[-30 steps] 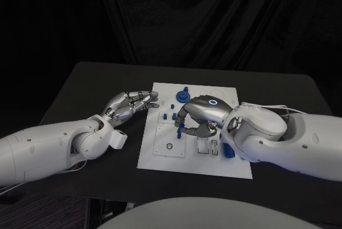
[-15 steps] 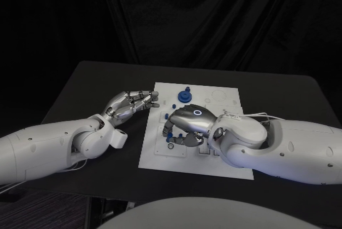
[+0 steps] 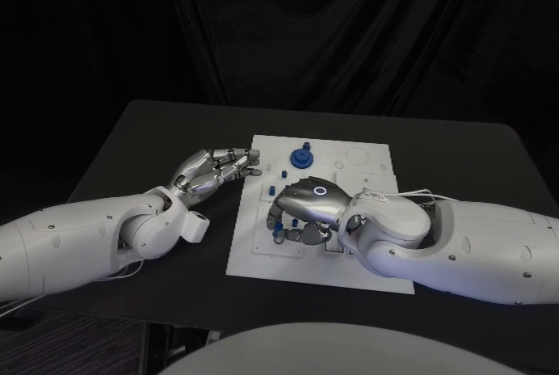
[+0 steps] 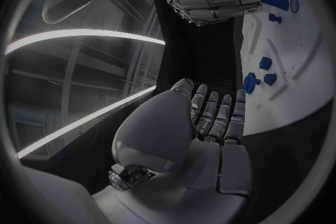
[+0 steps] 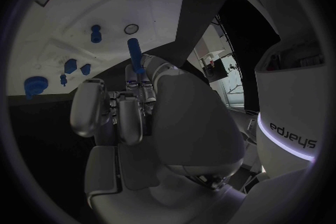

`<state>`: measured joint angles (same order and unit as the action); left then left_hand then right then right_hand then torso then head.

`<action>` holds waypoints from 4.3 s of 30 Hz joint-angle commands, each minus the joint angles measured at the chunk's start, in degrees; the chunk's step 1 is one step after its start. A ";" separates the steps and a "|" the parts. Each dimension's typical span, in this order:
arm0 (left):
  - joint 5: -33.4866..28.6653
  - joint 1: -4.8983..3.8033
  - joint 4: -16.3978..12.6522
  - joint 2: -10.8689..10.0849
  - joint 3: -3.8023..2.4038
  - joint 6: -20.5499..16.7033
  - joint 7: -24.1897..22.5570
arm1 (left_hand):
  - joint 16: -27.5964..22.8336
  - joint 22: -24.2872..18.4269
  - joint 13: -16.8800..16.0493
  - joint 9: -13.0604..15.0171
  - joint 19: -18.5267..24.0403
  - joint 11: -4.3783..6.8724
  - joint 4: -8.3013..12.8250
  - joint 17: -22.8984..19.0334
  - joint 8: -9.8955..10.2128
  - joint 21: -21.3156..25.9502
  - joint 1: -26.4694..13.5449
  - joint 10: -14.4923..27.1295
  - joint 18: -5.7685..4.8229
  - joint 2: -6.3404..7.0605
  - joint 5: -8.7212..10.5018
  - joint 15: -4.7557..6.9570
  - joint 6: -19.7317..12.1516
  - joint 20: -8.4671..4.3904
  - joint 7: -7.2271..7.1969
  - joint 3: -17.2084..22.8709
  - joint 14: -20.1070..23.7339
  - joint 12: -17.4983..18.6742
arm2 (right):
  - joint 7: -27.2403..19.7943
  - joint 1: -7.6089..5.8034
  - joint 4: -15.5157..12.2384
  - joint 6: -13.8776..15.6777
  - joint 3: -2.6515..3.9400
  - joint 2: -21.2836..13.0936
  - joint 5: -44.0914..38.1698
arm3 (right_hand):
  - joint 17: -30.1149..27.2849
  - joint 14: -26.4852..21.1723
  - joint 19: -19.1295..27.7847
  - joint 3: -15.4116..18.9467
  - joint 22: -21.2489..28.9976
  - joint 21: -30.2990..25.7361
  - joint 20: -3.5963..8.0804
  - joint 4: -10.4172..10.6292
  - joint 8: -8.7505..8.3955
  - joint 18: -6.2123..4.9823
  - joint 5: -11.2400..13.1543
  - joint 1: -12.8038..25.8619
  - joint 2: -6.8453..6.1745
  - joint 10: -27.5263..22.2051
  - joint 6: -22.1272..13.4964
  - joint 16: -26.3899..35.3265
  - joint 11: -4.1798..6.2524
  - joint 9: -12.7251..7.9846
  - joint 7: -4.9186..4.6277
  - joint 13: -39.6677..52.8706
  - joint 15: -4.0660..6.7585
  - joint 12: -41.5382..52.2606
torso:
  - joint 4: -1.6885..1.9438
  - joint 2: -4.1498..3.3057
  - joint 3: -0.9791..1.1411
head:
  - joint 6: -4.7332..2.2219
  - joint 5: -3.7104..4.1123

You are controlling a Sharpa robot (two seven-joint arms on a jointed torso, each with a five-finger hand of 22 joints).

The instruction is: Assemble the parts on the task board

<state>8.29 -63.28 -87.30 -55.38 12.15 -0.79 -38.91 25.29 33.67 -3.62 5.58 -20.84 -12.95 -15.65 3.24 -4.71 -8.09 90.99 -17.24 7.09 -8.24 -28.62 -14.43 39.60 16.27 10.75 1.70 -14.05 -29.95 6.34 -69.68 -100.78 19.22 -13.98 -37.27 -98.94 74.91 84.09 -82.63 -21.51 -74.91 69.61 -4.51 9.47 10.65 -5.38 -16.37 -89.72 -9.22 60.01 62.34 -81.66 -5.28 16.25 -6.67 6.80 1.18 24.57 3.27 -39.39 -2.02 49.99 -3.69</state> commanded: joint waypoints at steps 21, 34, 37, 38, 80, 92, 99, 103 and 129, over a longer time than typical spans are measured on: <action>-0.18 0.13 0.01 0.37 -0.05 0.83 -8.03 | 1.39 0.01 0.01 -0.05 -0.12 -0.17 -0.06 0.20 -0.14 -0.17 0.49 0.13 -1.27 0.12 -0.20 -0.10 0.29 0.02 0.32 0.68 -1.13 0.09 | -0.44 1.37 1.29 -1.45 0.03 0.42 -2.48 | 1.86 2.01 -0.16 -0.14 -9.42 -0.06 0.02 -0.59 0.27 1.06 0.37 0.26 -0.13 3.64 0.42 0.20 2.71 0.36 0.27 0.20 0.41 -0.09 | 0.05 -0.02 0.00 | 0.01 0.08; -0.18 0.15 0.03 0.39 -0.05 0.92 -7.92 | 1.39 0.01 0.01 -0.05 -0.12 -0.17 -0.06 0.20 -0.14 -0.17 0.49 0.13 -1.27 0.12 -0.20 -0.10 0.29 0.02 0.32 0.68 -1.13 0.09 | -0.55 1.96 1.35 -1.57 0.03 0.67 -2.48 | 1.90 2.02 -0.15 -0.14 -9.41 -0.07 0.05 -0.71 0.31 1.06 0.43 0.32 -0.14 3.90 0.50 0.19 2.77 0.49 0.30 0.28 0.45 -0.09 | 0.01 -0.02 -0.01 | 0.01 0.03; -0.18 0.16 0.04 0.37 -0.05 0.93 -7.88 | 1.46 0.01 0.00 -0.06 -0.13 -0.23 -0.08 0.20 -0.16 -0.17 0.48 0.09 -1.28 0.14 -0.20 -0.09 0.31 0.02 0.34 0.75 -1.14 0.04 | -0.49 2.01 1.37 -1.79 0.03 0.69 -2.48 | 1.86 2.01 -0.13 -0.14 -9.40 -0.11 0.07 -0.78 0.33 1.05 0.45 0.33 -0.15 4.01 0.53 0.22 2.81 0.55 0.32 0.32 0.47 -0.09 | 0.00 0.00 -0.02 | 0.01 -0.03; -0.18 0.16 0.04 0.37 -0.05 0.93 -7.87 | 1.46 0.01 0.00 -0.06 -0.13 -0.23 -0.08 0.20 -0.16 -0.17 0.48 0.09 -1.28 0.14 -0.20 -0.09 0.31 0.02 0.34 0.75 -1.14 0.04 | -0.44 2.02 1.37 -1.88 0.03 0.69 -2.48 | 1.86 2.01 -0.13 -0.14 -9.40 -0.11 0.07 -0.78 0.33 1.05 0.45 0.33 -0.15 4.01 0.53 0.22 2.81 0.55 0.32 0.32 0.47 -0.09 | 0.02 0.01 -0.03 | 0.01 -0.04; -0.18 0.32 -0.02 -0.08 -0.04 0.73 -7.60 | 1.59 0.01 -0.01 -0.06 -0.21 -0.28 -0.13 0.19 -0.23 -0.22 0.46 0.01 -1.31 0.20 -0.19 -0.16 0.48 0.05 0.37 0.92 -1.20 -0.06 | -2.37 -0.93 -2.34 5.93 0.54 -8.01 5.58 | -2.84 -1.09 3.68 8.94 -7.41 -8.38 -3.58 5.36 -4.53 -0.36 7.18 0.23 -1.18 -16.23 -16.51 3.33 -1.96 -6.76 0.63 1.06 -3.51 0.04 | 0.02 0.04 0.00 | 0.01 -0.43; -0.21 0.33 -0.99 -0.41 -0.04 -0.78 -9.55 | -5.31 -0.61 0.36 -1.64 1.63 2.17 -0.35 -0.63 1.22 0.83 0.11 2.30 -0.17 0.82 -0.79 2.43 -6.93 -1.30 0.26 1.93 4.71 3.00 | -1.57 -5.83 -7.38 9.43 -0.03 -22.30 17.39 | -8.48 -3.65 6.17 4.41 -5.77 -14.84 -0.28 4.62 -2.85 -1.39 3.50 -2.14 -1.24 -8.84 -10.84 8.07 2.86 -6.80 -0.49 16.29 0.44 26.81 | 0.03 0.03 -0.01 | 0.01 2.12; -1.96 0.33 -1.29 -0.43 -0.04 -1.52 -10.69 | -12.38 -10.76 0.51 -2.74 10.77 3.16 -0.25 -1.33 1.94 5.02 -0.72 3.94 0.95 1.29 -1.04 5.13 -12.41 -2.86 -1.60 1.83 9.80 5.56 | 2.92 -4.14 -6.60 8.82 -0.29 -26.26 18.50 | -8.04 -3.00 5.46 4.30 -5.83 -15.63 0.40 6.06 -0.16 -1.36 4.04 0.43 -1.03 1.95 -8.99 8.18 3.69 -4.36 -0.06 49.86 0.88 53.10 | 0.03 0.01 -0.08 | 0.01 4.81; -2.38 0.33 -1.39 -0.59 -0.04 -1.79 -11.05 | -14.04 -15.52 0.54 -2.68 14.62 3.73 -0.18 -1.49 1.79 5.98 -0.98 4.09 1.11 1.51 -1.10 5.65 -11.99 -3.20 -1.42 1.66 11.03 6.05 | 8.03 -2.95 -6.97 7.21 -0.33 -27.35 17.21 | -0.43 0.97 1.00 7.88 -8.56 -5.77 0.59 7.07 6.04 0.37 4.29 8.44 0.48 20.80 -6.13 2.19 3.95 -0.81 1.02 72.32 1.13 62.69 | -0.01 -0.02 -0.10 | 0.01 5.90; -2.66 0.34 -1.05 -0.79 -0.04 -0.07 -9.90 | -11.46 -15.16 0.46 -2.22 14.60 2.67 -0.01 -1.11 0.97 5.53 -0.71 4.94 1.52 1.03 -1.33 3.57 -7.84 -0.75 0.05 2.54 9.78 6.14 | 32.21 1.35 -12.56 -4.85 -0.35 -29.26 1.50 | 15.09 5.91 -6.08 11.15 -13.95 16.99 4.20 7.68 26.11 4.50 12.41 35.97 -4.06 29.99 -9.11 -8.34 7.84 17.97 5.49 83.20 4.86 65.43 | -0.01 -0.07 0.02 | 0.01 8.54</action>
<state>5.97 -63.00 -88.29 -56.17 12.15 -1.95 -38.92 13.71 18.36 -3.09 3.27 -6.30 -9.96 -15.65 2.07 -3.54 -2.31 90.31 -12.19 7.54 -6.95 -29.68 -10.58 31.23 15.07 9.52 3.93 -4.24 -23.46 34.89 -68.53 -113.07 17.32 -14.34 -66.59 -94.28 74.94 84.09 -84.16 -10.68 -74.93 86.35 -0.71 17.14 36.50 -1.31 -4.09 -54.01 -13.34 84.05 53.65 -89.89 2.16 34.17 -1.05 74.94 5.68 89.85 3.26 -39.44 -1.97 49.99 4.71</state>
